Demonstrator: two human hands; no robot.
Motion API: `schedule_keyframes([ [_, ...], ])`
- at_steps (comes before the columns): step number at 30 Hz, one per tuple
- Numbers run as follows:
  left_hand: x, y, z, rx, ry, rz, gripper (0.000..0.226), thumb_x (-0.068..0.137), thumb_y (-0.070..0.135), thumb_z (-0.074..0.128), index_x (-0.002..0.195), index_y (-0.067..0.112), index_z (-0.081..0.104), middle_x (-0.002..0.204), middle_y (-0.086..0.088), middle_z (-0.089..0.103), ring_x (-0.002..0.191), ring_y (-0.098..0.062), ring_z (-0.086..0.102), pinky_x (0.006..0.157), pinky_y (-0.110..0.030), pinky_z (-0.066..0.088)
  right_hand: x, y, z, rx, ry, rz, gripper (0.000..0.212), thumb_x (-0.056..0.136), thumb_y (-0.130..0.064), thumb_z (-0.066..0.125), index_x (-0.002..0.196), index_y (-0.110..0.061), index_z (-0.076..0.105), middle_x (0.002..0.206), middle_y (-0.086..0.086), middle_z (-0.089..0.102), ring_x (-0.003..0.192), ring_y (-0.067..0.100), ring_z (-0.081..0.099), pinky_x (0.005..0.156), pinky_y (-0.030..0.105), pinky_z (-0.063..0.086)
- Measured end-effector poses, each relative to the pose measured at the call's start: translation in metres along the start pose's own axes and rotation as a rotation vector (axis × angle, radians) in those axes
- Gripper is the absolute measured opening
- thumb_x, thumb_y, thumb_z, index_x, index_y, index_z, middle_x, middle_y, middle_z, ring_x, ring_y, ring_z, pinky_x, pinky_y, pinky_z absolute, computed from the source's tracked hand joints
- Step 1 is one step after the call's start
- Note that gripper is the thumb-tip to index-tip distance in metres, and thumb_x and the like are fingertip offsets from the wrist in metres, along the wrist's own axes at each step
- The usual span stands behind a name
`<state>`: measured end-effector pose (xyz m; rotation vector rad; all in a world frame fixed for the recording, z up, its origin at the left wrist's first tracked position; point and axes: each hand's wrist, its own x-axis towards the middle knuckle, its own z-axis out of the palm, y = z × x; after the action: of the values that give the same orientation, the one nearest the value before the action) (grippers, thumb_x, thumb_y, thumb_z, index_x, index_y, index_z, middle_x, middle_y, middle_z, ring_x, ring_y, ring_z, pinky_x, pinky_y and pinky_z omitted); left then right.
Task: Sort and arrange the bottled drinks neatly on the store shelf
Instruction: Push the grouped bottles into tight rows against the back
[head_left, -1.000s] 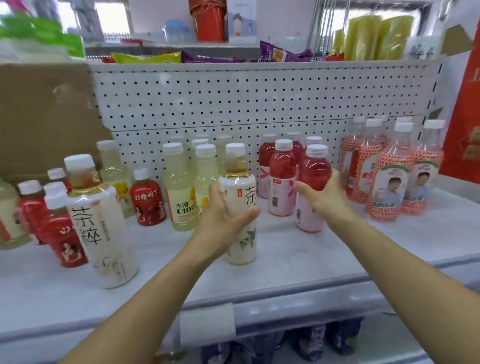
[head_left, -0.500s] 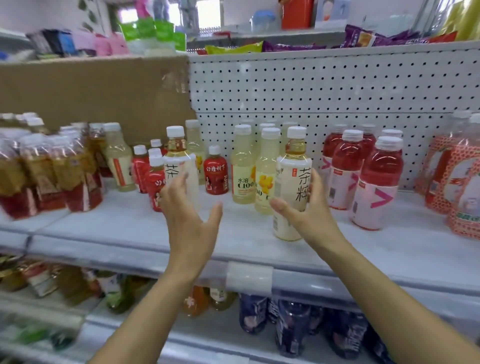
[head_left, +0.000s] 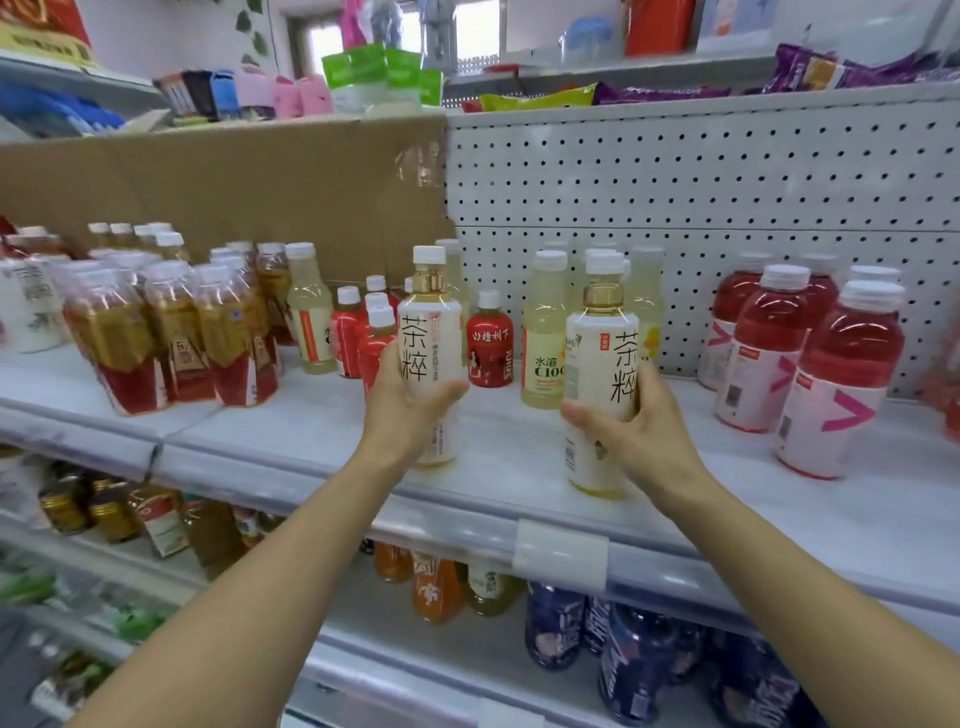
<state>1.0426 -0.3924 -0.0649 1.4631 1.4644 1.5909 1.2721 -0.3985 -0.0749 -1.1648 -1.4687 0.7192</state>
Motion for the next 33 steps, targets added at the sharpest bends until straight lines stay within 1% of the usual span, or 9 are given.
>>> schedule_keyframes([
  [2,-0.007,0.004,-0.012,-0.069,0.01,0.033,0.06,0.08,0.026,0.08,0.131,0.028,0.048,0.115,0.013,0.063,0.105,-0.004,0.06,0.085,-0.026,0.052,-0.005,-0.012,0.014,0.003,0.012,-0.026,0.054,0.075,-0.033,0.082,0.118,-0.025,0.05,0.11,-0.009,0.063,0.1,0.013,0.063,0.076,0.03,0.054],
  [5,-0.016,0.009,-0.038,-0.119,0.032,0.06,0.058,0.082,0.034,0.078,0.133,0.034,0.047,0.115,0.015,0.064,0.103,-0.001,0.061,0.077,-0.017,0.049,-0.015,-0.036,0.044,0.015,0.011,-0.07,0.052,0.077,-0.035,0.08,0.117,-0.023,0.05,0.105,-0.005,0.062,0.092,0.012,0.063,0.065,0.022,0.05],
  [9,-0.029,0.006,-0.09,-0.141,0.026,0.086,0.06,0.083,0.034,0.077,0.135,0.032,0.047,0.115,0.015,0.065,0.101,0.002,0.064,0.075,-0.015,0.055,-0.037,-0.068,0.1,0.038,-0.007,-0.117,0.054,0.079,-0.035,0.078,0.121,-0.024,0.047,0.104,-0.006,0.061,0.085,0.003,0.061,0.057,0.017,0.049],
  [13,-0.043,-0.013,-0.156,-0.127,0.025,0.08,0.052,0.085,0.028,0.076,0.129,0.032,0.048,0.11,0.019,0.063,0.093,0.011,0.062,0.07,-0.007,0.051,-0.065,-0.087,0.168,0.079,-0.056,-0.116,0.052,0.079,-0.038,0.078,0.119,-0.026,0.046,0.103,-0.01,0.062,0.082,-0.001,0.063,0.056,0.014,0.051],
  [19,-0.051,-0.053,-0.263,-0.093,-0.005,0.004,0.052,0.085,0.029,0.074,0.129,0.036,0.047,0.112,0.016,0.063,0.097,0.003,0.062,0.076,-0.022,0.054,-0.101,-0.109,0.277,0.115,-0.08,-0.088,0.054,0.078,-0.034,0.079,0.12,-0.026,0.046,0.105,-0.01,0.063,0.084,-0.001,0.063,0.059,0.016,0.053],
  [22,-0.051,-0.071,-0.312,-0.078,0.004,-0.023,0.052,0.084,0.03,0.076,0.128,0.035,0.049,0.111,0.016,0.064,0.097,0.001,0.063,0.076,-0.022,0.053,-0.116,-0.117,0.326,0.117,-0.086,-0.067,0.053,0.078,-0.035,0.079,0.119,-0.028,0.046,0.102,-0.013,0.063,0.084,-0.003,0.063,0.064,0.019,0.053],
  [26,-0.045,-0.093,-0.37,-0.063,0.042,-0.06,0.054,0.081,0.032,0.077,0.128,0.03,0.05,0.113,0.011,0.065,0.102,-0.007,0.064,0.078,-0.024,0.053,-0.126,-0.129,0.386,0.122,-0.111,-0.033,0.052,0.078,-0.035,0.079,0.117,-0.024,0.046,0.1,-0.009,0.063,0.085,0.007,0.065,0.066,0.027,0.056],
  [28,-0.039,-0.103,-0.396,-0.06,0.063,-0.074,0.054,0.081,0.032,0.078,0.127,0.031,0.05,0.113,0.009,0.065,0.103,-0.01,0.064,0.081,-0.029,0.054,-0.125,-0.134,0.415,0.123,-0.135,-0.03,0.052,0.078,-0.035,0.079,0.118,-0.025,0.046,0.1,-0.009,0.063,0.083,0.006,0.065,0.064,0.025,0.056],
  [33,-0.012,-0.13,-0.454,-0.105,0.116,-0.103,0.045,0.082,0.029,0.077,0.118,0.04,0.051,0.107,0.012,0.066,0.094,-0.006,0.067,0.077,-0.027,0.056,-0.108,-0.144,0.487,0.146,-0.179,-0.037,0.049,0.079,-0.034,0.078,0.115,-0.025,0.046,0.098,-0.01,0.062,0.076,-0.006,0.062,0.054,0.013,0.049],
])
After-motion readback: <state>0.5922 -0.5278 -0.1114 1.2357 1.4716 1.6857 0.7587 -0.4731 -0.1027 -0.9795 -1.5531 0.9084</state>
